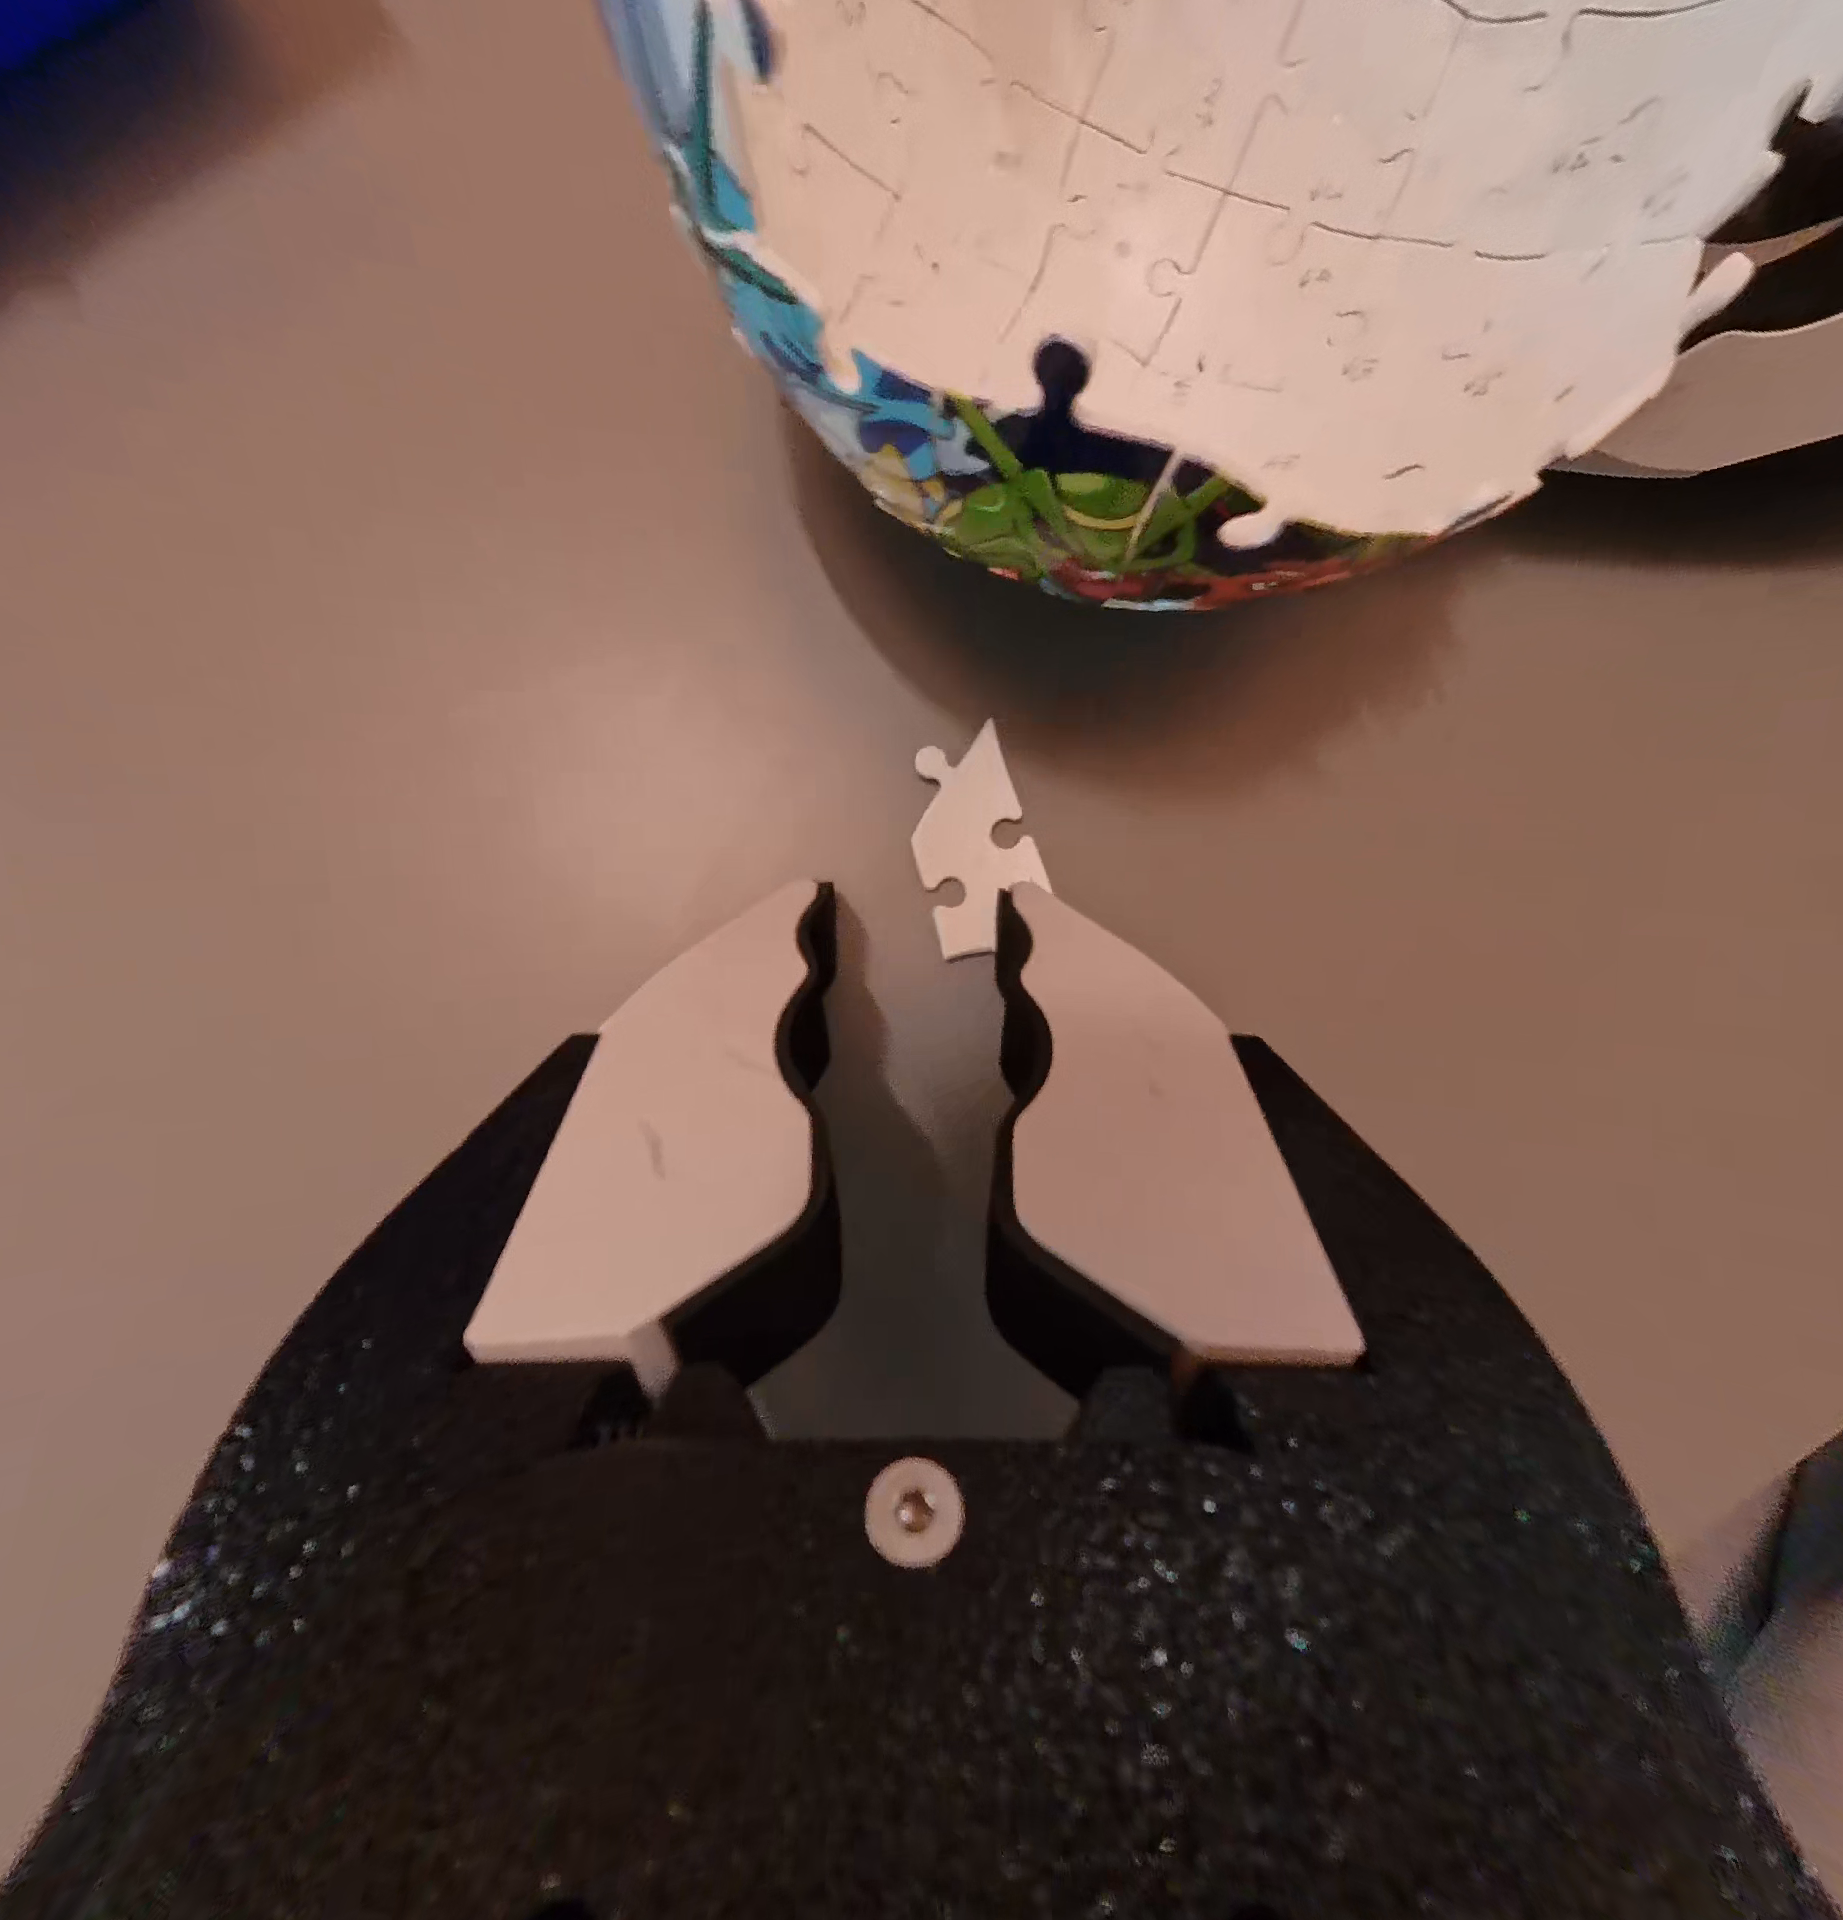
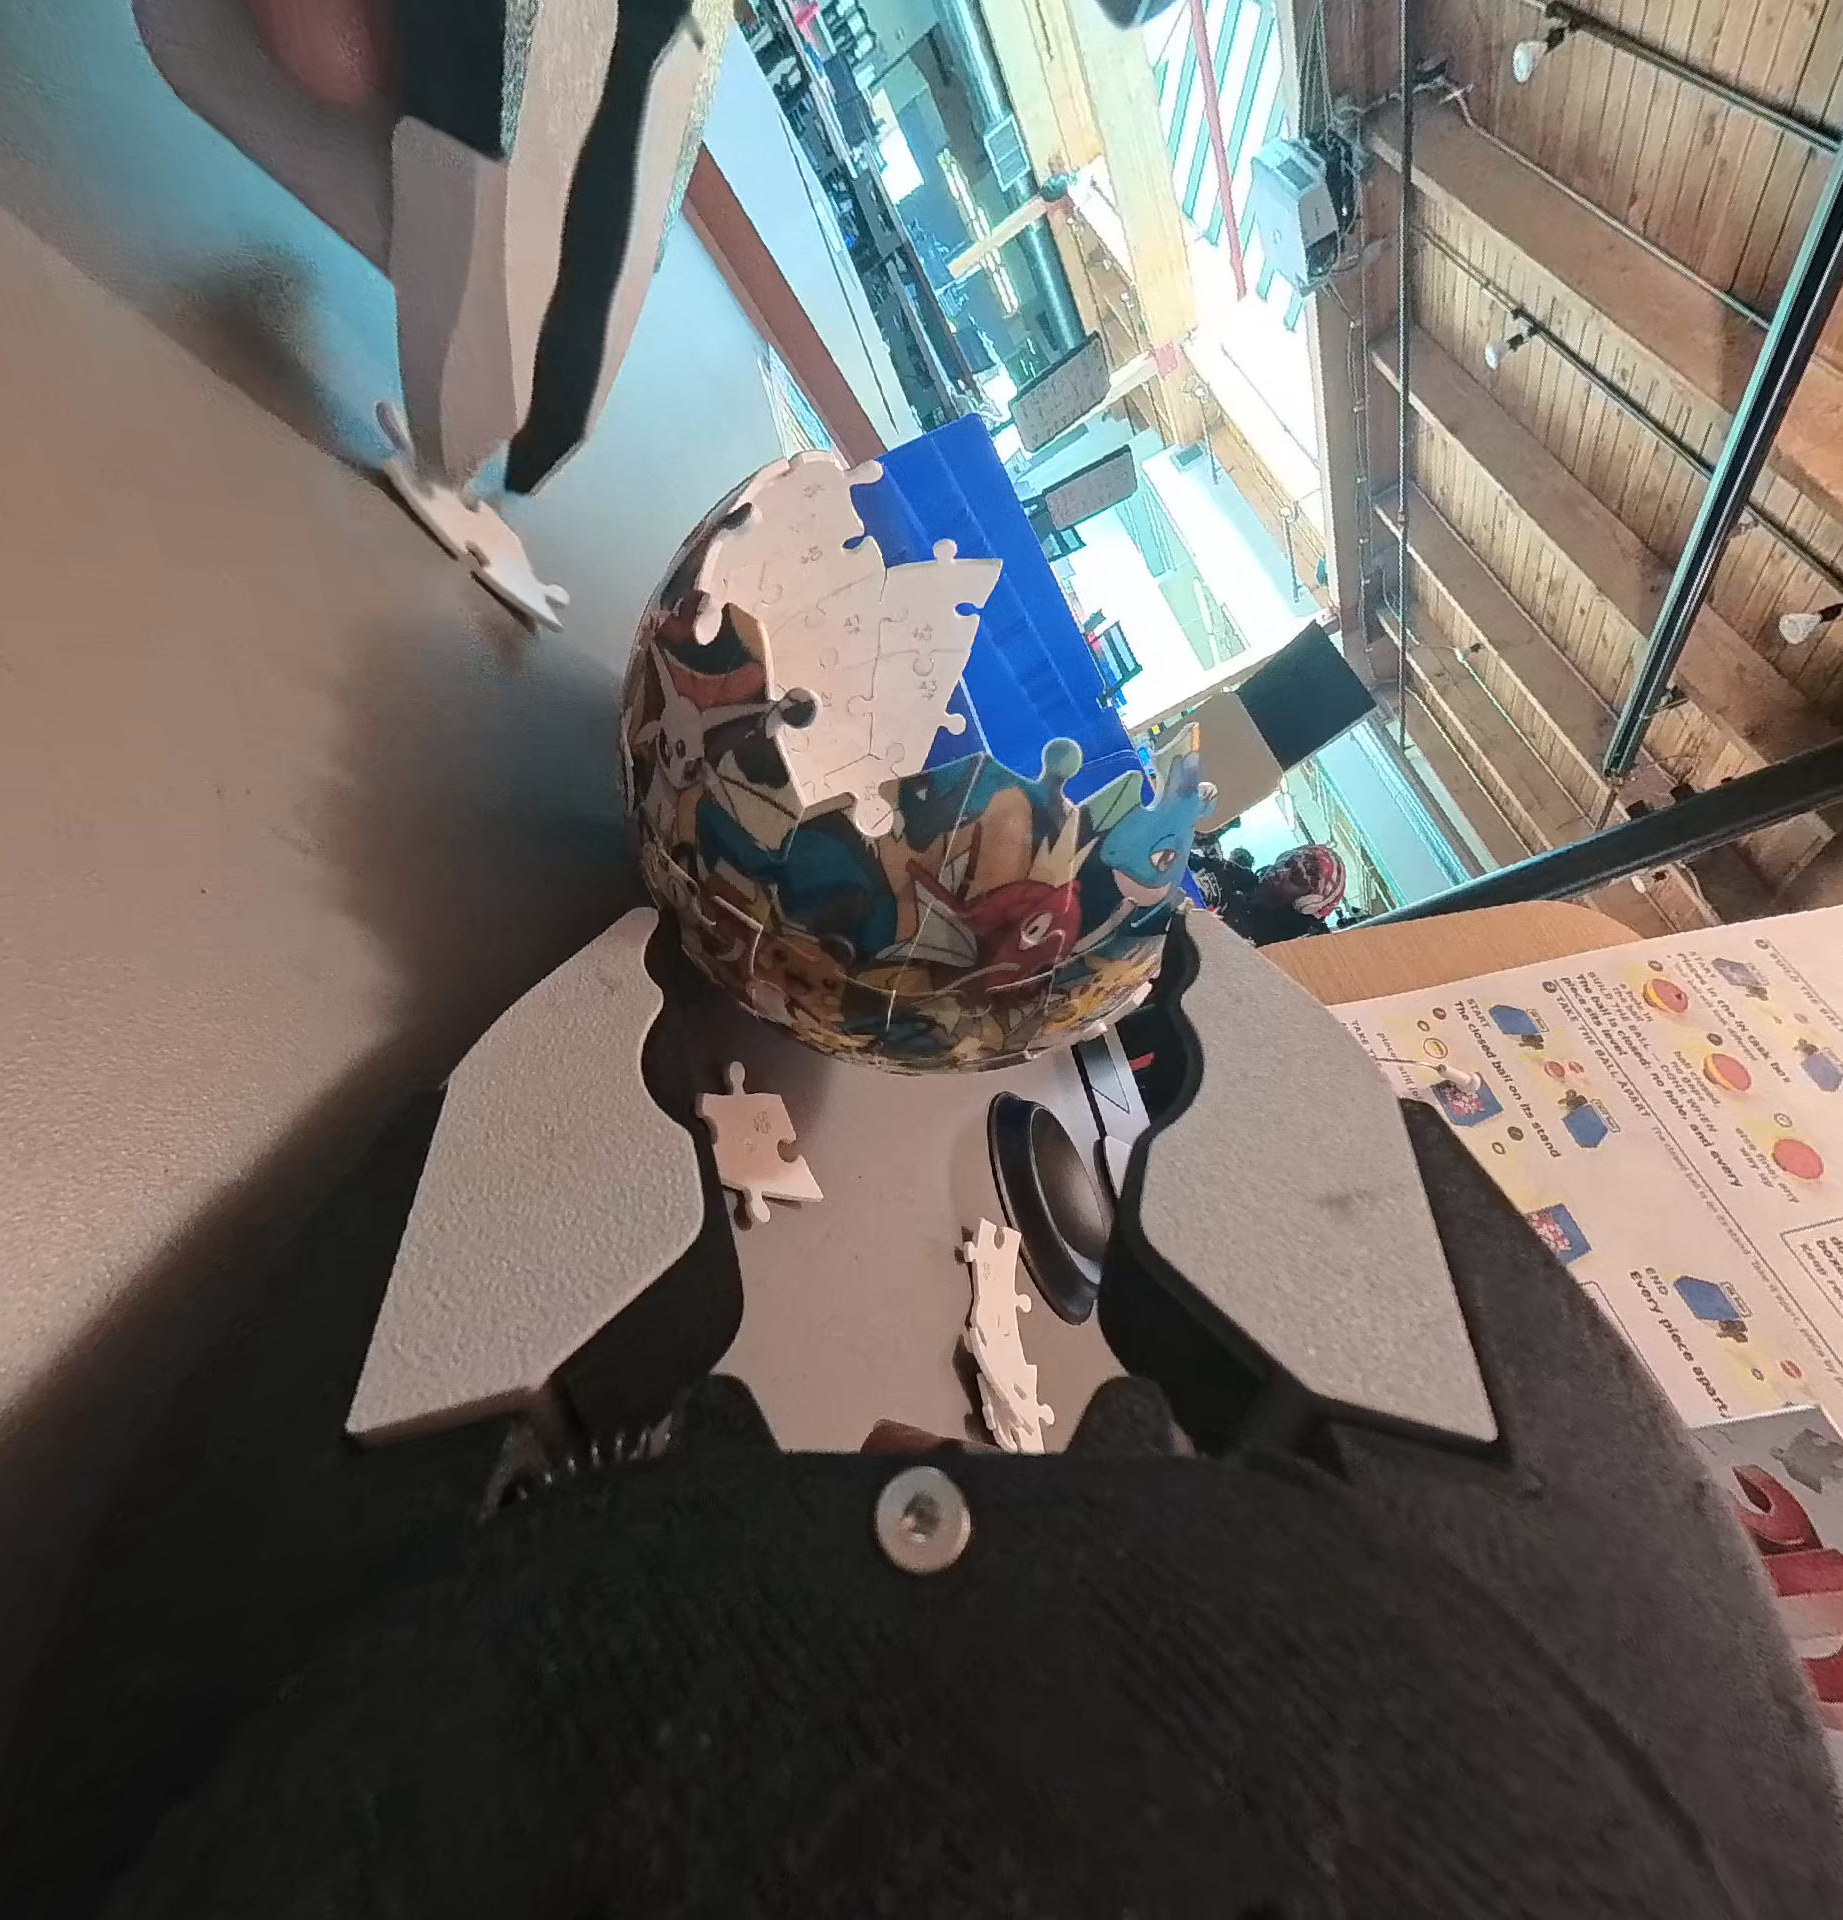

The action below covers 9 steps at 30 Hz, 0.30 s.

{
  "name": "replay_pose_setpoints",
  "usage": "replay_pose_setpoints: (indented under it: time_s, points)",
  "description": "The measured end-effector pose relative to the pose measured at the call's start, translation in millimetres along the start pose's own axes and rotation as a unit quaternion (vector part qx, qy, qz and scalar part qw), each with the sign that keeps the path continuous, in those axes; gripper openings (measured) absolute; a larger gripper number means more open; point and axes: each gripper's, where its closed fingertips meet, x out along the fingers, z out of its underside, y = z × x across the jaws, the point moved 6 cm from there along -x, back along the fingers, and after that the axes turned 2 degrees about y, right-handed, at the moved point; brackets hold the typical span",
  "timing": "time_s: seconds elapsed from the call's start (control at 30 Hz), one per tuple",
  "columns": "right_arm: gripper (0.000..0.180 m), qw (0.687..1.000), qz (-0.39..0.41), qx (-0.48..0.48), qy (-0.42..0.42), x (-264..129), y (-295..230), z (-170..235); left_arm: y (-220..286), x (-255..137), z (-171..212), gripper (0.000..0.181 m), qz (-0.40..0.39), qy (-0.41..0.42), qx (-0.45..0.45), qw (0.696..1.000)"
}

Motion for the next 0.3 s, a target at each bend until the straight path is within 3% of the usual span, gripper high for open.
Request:
replay_pose_setpoints:
  time_s: [0.03,0.23,0.3]
  points:
    - [0.086,1.000,0.000,0.000,0.000,0.0,0.0,0.0,0.0,-1.6,-0.4,0.027,-0.002,0.003,-0.001,1.000]
    - [0.086,1.000,0.000,0.002,0.000,0.1,0.3,0.4,17.6,0.1,-1.0,0.037,0.007,-0.023,-0.030,0.999]
    - [0.086,1.000,0.000,0.002,0.000,0.1,0.2,0.4,17.2,2.1,-0.5,0.028,-0.034,-0.035,-0.024,0.999]
